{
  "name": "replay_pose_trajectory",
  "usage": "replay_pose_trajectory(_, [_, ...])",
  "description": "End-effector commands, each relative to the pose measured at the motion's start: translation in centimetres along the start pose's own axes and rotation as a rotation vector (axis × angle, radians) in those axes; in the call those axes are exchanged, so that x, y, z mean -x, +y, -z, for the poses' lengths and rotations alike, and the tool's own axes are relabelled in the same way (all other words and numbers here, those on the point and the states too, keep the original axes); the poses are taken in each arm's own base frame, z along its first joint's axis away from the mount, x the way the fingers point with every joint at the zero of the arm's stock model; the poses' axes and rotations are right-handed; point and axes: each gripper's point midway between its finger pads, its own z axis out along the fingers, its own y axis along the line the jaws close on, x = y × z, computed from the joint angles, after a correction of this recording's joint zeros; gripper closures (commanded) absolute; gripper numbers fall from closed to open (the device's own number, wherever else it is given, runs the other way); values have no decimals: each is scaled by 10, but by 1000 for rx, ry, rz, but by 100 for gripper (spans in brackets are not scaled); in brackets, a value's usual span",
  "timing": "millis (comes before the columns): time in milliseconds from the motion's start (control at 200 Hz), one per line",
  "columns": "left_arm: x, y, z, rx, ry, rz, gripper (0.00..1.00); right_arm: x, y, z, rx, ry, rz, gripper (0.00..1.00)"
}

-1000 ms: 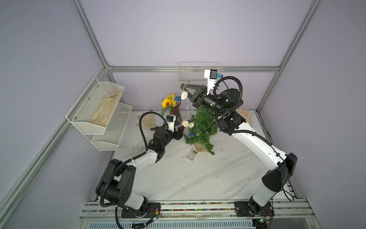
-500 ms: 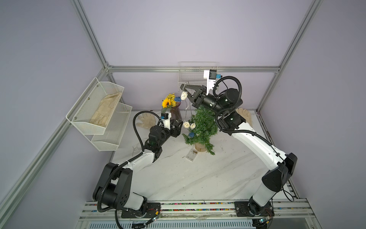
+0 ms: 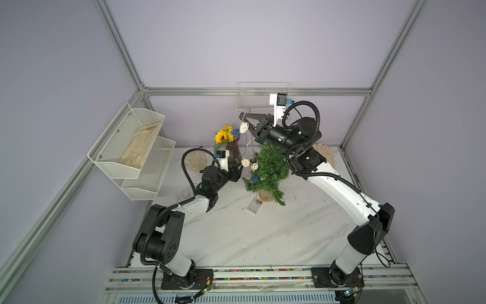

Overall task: Remove string lights from the small christmas tree
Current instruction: Remove the light string from the Christmas tree.

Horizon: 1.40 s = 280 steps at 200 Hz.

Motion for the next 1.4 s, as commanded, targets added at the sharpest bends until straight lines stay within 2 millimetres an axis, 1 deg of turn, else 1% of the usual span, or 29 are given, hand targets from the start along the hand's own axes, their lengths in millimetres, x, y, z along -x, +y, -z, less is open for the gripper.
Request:
replay_pose_trajectory(0, [69,-24,-1,-68,-169,-36,72,16,4,2,-4,-33,29,100])
replay_pose_trajectory(105, [71,-27,3,-71,-163,-35,92,14,1,3,-21,-34,31,100])
replay_pose_trajectory(140, [72,-28,6,-72,-162,-35,95,14,-1,3,-29,-37,31,100])
replay_pose_trajectory(205, [76,-35,12,-94,-161,-43,97,12,-8,4,-54,-38,31,100])
replay_pose_trajectory(335, [84,-51,26,-143,-156,-17,98,8,-28,8,-120,-44,19,100])
replay_pose_trajectory(370, [81,-53,26,-151,-144,4,97,7,-32,10,-134,-45,16,100])
replay_pose_trajectory(380, [89,-59,33,-163,-164,0,97,7,-33,10,-138,-45,14,100])
replay_pose_trajectory(410, [93,-64,38,-177,-173,8,97,6,-36,12,-149,-45,13,100])
replay_pose_trajectory(505, [94,-78,47,-210,-175,28,97,-1,-46,15,-177,-37,4,100])
replay_pose_trajectory(580, [96,-93,53,-242,-172,26,97,-5,-51,16,-191,-33,-3,100])
replay_pose_trajectory(630, [95,-101,56,-253,-161,25,98,-6,-55,17,-200,-32,-7,100])
replay_pose_trajectory(730, [101,-119,64,-266,-147,15,98,-7,-62,19,-215,-31,-18,100])
replay_pose_trajectory(910, [108,-143,76,-288,-130,30,100,-4,-65,22,-217,-32,-22,100])
replay_pose_trajectory(1000, [115,-154,82,-304,-123,46,100,-5,-64,23,-211,-20,-27,100])
replay_pose_trajectory(1105, [121,-167,88,-330,-119,63,100,-11,-61,25,-204,13,-33,100])
replay_pose_trajectory(1225, [123,-174,93,-336,-117,62,100,-20,-57,31,-208,65,-33,100])
replay_pose_trajectory(1395, [121,-159,90,-232,-77,19,100,-36,-54,51,-254,138,-12,100])
